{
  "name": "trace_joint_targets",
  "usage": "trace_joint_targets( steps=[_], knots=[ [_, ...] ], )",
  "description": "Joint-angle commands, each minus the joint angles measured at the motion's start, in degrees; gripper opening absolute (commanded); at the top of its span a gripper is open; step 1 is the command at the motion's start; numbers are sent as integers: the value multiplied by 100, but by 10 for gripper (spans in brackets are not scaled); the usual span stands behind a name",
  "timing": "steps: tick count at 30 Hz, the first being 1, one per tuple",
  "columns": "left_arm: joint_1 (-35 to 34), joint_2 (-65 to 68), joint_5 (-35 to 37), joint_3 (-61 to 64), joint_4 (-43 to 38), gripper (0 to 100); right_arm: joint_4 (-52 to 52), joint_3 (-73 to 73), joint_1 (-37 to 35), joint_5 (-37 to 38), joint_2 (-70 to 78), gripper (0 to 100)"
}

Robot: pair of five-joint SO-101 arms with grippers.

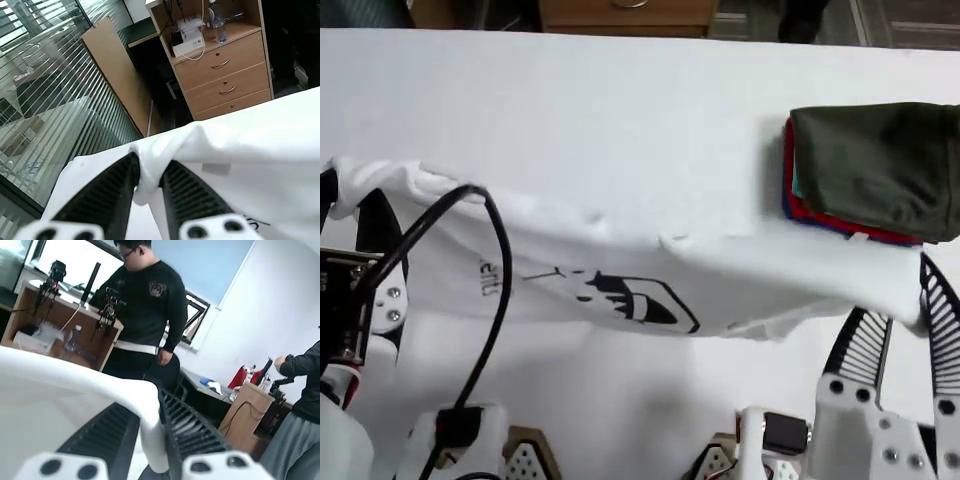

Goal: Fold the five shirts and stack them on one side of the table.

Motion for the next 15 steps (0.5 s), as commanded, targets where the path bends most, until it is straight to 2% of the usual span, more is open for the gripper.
trace_joint_targets(
  steps=[1, 6, 15],
  knots=[
    [-53, -18, 53, -215, 62, 25, -40, -105, 57, -18, -4, 18],
    [-53, -9, 53, -453, 62, 25, -207, 35, 31, -44, 365, 18],
    [-44, 18, 53, -470, -53, 25, -207, -642, 31, -53, 664, 18]
  ],
)
